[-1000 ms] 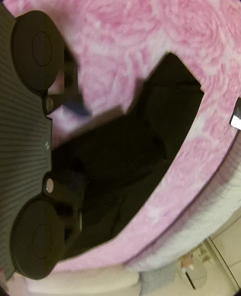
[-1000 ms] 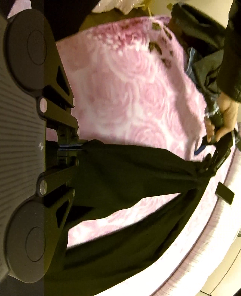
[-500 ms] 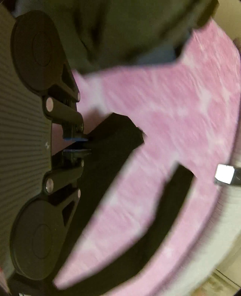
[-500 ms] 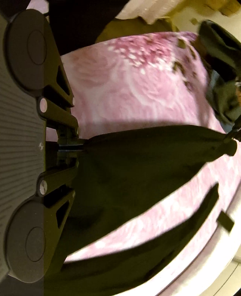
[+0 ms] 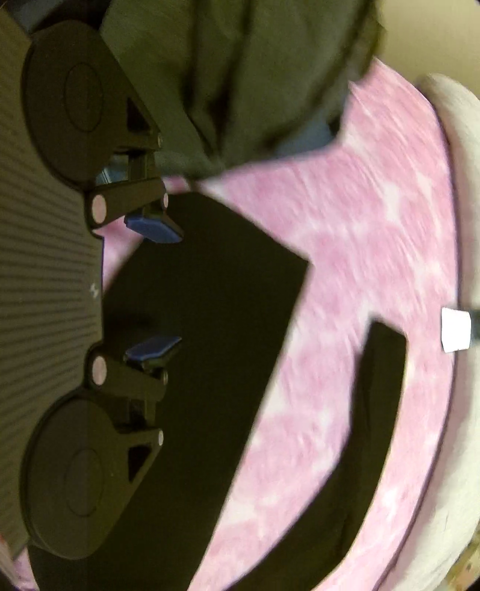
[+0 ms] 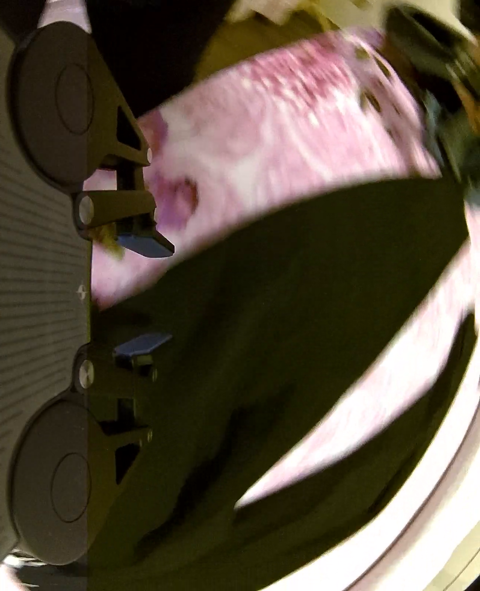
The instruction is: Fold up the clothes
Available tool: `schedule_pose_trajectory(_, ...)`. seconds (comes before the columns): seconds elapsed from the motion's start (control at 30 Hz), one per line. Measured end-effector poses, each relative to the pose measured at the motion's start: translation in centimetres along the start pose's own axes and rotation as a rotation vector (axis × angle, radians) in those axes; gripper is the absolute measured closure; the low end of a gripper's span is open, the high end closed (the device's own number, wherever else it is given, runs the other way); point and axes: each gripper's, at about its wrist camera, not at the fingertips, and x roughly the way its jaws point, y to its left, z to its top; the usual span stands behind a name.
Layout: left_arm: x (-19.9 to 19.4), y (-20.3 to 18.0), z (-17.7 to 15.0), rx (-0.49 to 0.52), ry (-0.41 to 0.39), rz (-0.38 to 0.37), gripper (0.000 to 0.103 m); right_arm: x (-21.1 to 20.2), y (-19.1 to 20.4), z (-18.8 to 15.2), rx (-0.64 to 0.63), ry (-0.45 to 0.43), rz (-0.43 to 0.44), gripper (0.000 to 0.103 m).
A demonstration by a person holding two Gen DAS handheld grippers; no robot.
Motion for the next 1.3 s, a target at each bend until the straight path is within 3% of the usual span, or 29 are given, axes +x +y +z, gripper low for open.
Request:
schedule_pose_trajectory(0.1, 0.3, -5.5, 1.7, 0.087, -0.014, -0.074, 0.051, -2.0, -4.3, -2.1, 0.193, -0.02, -0.131, 0.049)
schedule_pose_trajectory(0.2, 0.2, -12.2, 3.3, 0.186, -0.046, -0.158, 0.042, -4.6, -10.0, -5.4, 0.442, -0.061, -0.231, 0.045)
schedule_pose_trajectory(0.33, -0.4, -22.8, 5.5, 0.336, -0.112, -0.257, 0.039, -7.9, -19.4, -11.0, 0.727, -0.138, -0.292, 0.041)
schedule_pose_trajectory(0.47, -0.1, -33.9, 7.6, 0.484, -0.15, -0.336, 0.038, -9.1, -30.3, -15.4, 0.838, -0.238, -0.292, 0.04)
schedule_pose_trajectory(0.6, 1.3, -46.0, 9.6, 0.703, -0.176, -0.392, 0.036, -7.0, -42.5, -17.6, 0.866, -0.331, -0.225, 0.04)
schedule_pose_trajectory(0.8, 6.8, -62.2, 12.4, 1.078, -0.195, -0.444, 0.033, -0.5, -55.5, -18.2, 0.782, -0.336, -0.089, 0.04)
schedule_pose_trajectory(0.87, 9.0, -65.5, 13.2, 1.174, -0.18, -0.45, 0.033, 1.7, -57.9, -18.8, 0.759, -0.328, 0.001, 0.042)
schedule_pose_trajectory(1.0, 13.3, -68.8, 15.6, 1.213, -0.085, -0.5, 0.033, 4.6, -59.8, -18.8, 0.659, -0.315, 0.183, 0.044)
schedule_pose_trajectory(1.07, 15.2, -69.4, 16.1, 1.211, 0.007, -0.525, 0.034, 4.9, -60.4, -18.8, 0.646, -0.321, 0.246, 0.058)
schedule_pose_trajectory(1.17, 16.6, -69.7, 16.3, 1.219, 0.115, -0.56, 0.04, 5.0, -61.0, -19.2, 0.667, -0.312, 0.308, 0.081)
schedule_pose_trajectory(1.23, 16.5, -69.6, 16.3, 1.224, 0.159, -0.577, 0.077, 4.7, -61.0, -19.2, 0.662, -0.305, 0.333, 0.089)
schedule_pose_trajectory(1.3, 15.7, -69.6, 16.3, 1.246, 0.162, -0.569, 0.096, 4.0, -60.5, -18.8, 0.636, -0.296, 0.298, 0.095)
